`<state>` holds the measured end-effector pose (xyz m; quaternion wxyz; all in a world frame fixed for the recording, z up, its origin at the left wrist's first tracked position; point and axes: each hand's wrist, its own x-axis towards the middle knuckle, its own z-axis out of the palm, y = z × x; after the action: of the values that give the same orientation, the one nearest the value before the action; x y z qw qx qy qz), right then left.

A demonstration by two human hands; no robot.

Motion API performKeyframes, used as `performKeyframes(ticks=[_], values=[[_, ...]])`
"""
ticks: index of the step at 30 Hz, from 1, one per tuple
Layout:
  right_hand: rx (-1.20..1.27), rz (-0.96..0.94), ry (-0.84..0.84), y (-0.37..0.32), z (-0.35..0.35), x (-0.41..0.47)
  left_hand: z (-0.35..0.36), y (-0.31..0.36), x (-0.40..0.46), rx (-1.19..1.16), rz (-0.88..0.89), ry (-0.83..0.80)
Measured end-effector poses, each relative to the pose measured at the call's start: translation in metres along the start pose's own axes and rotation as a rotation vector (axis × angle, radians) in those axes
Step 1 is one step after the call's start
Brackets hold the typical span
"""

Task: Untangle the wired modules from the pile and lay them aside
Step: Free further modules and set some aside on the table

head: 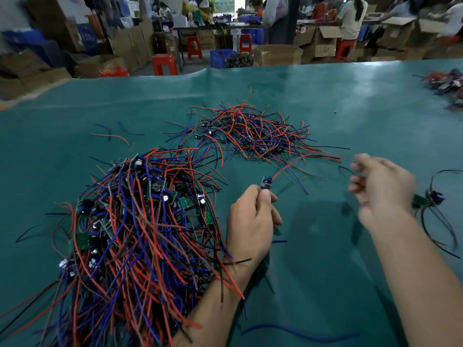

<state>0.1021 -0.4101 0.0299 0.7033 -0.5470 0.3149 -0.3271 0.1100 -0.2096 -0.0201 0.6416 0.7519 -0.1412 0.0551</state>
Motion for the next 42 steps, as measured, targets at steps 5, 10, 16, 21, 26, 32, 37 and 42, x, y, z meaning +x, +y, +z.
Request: performKeyframes(ticks=[5,10,16,21,26,32,37,42], values=[[-0.392,-0.042,-0.714,0.018,0.025,-0.039,0.001,0.004,0.000,-0.068,-0.045,0.007],[-0.344,-0.253,-0.725,0.025,0.035,-0.054,0.000,0.000,0.002,0.065,0.019,-0.023],[0.024,-0.426,-0.401,-0.049,0.030,-0.053,0.002,0.003,-0.002,0.078,0.083,-0.069],[0.172,-0.339,-0.850,-0.116,0.080,-0.104,0.001,0.003,-0.001,0.104,0.042,-0.035],[-0.635,-0.529,-1.143,-0.097,0.155,-0.120,0.003,0.005,-0.001,0.039,0.020,-0.026],[-1.479,-0.576,-0.563,-0.023,0.130,-0.016,0.002,0.001,0.001,0.117,0.029,0.001],[-1.496,-0.462,-0.434,0.012,0.092,0.019,0.003,0.000,0.001,0.106,0.025,0.012],[-1.287,-0.430,-0.427,0.002,0.079,0.018,0.003,0.003,0.000,0.053,-0.001,0.021]])
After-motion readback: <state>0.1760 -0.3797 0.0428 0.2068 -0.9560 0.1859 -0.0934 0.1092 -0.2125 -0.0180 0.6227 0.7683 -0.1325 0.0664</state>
